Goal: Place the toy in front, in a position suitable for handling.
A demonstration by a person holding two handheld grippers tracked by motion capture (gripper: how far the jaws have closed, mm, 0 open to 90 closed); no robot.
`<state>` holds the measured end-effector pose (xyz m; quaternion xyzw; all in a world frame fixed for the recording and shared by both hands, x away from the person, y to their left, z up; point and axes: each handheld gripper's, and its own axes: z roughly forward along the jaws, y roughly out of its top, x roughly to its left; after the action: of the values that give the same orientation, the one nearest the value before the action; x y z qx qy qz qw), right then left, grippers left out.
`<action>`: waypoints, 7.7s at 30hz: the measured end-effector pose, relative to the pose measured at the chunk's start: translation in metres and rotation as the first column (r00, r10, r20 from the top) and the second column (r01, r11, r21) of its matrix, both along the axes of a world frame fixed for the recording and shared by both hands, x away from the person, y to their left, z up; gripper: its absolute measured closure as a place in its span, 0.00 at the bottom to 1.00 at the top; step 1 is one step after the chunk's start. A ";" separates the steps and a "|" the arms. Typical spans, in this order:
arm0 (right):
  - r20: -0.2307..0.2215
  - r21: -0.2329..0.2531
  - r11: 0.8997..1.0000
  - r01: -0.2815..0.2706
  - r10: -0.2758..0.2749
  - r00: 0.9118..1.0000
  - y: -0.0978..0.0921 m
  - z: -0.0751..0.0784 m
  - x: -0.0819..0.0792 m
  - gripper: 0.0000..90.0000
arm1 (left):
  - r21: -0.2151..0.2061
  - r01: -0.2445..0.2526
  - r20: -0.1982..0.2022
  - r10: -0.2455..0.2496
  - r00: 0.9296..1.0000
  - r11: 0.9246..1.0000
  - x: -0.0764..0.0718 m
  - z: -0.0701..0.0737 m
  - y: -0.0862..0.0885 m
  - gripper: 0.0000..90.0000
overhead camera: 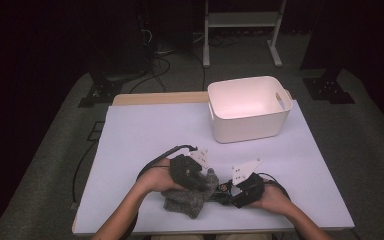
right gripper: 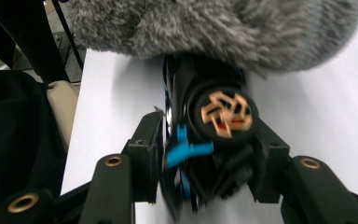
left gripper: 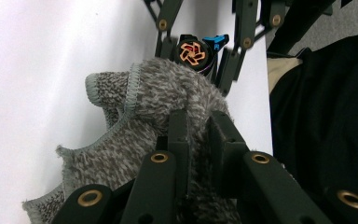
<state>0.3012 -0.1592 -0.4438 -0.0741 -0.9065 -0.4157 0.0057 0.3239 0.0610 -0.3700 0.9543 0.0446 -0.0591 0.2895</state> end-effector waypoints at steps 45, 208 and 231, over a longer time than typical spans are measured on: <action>-0.055 -0.016 1.000 0.014 -0.014 0.998 0.001 0.007 0.032 0.48 | -0.025 -0.088 -0.043 0.087 0.995 0.996 0.023 -0.002 0.017 0.89; 0.078 -0.092 0.995 -0.030 0.037 0.996 0.003 -0.016 -0.009 0.26 | 0.060 -0.042 -0.008 0.043 0.999 0.997 0.011 -0.025 0.008 0.88; 0.038 -0.061 0.998 -0.006 0.009 0.999 -0.001 -0.013 -0.010 0.25 | 0.062 -0.010 -0.001 0.010 1.000 0.998 0.004 -0.027 -0.001 0.88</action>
<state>0.2908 -0.1604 -0.4566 -0.0628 -0.9189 -0.3893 -0.0125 0.3277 0.0603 -0.3971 0.9626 0.0512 -0.0568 0.2599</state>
